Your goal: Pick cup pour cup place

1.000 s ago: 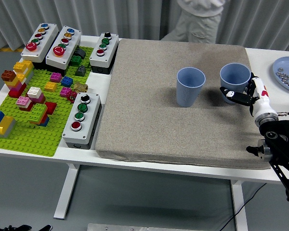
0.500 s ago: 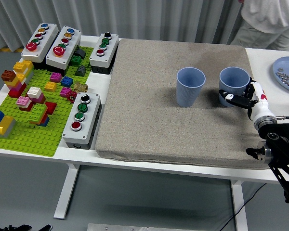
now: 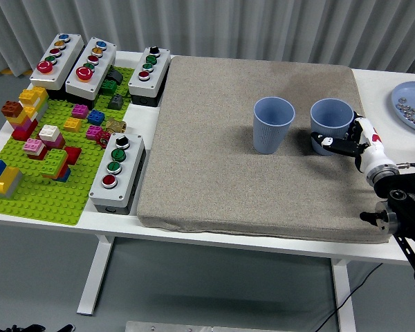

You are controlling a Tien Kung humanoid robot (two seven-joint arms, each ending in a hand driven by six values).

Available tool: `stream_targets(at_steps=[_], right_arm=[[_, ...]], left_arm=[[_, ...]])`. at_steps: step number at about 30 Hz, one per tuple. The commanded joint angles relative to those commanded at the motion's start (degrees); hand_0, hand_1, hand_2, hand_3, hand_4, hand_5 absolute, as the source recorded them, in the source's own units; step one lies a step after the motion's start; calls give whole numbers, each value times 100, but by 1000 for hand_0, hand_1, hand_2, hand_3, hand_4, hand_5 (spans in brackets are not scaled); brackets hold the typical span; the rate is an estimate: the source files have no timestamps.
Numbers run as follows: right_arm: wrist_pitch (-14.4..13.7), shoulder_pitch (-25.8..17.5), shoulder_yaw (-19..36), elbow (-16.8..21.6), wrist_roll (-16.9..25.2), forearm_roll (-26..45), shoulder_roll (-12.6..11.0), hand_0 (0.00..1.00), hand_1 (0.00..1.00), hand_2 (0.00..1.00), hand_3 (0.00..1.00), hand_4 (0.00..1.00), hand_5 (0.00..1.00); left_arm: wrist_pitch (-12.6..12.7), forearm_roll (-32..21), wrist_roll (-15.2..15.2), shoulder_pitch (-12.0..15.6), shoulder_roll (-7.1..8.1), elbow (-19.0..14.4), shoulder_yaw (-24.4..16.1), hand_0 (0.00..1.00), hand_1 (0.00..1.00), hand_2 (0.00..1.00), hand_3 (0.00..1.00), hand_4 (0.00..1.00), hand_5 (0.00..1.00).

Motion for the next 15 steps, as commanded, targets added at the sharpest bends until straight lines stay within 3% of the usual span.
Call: stream_targets(at_steps=[1,15], right_arm=[[71,5,32,-4,-41,-56,-4,961,930,998,998,814,158],[401,5,211,41,-286,-386,-51,976,951,998,998,846,184]], left_arm=[[2,1,-1,-2,-1,0,-3,775,757,809,648,503,965],[9,-35,-13,-5,-5,0,6,775,757,809,648,503,964]])
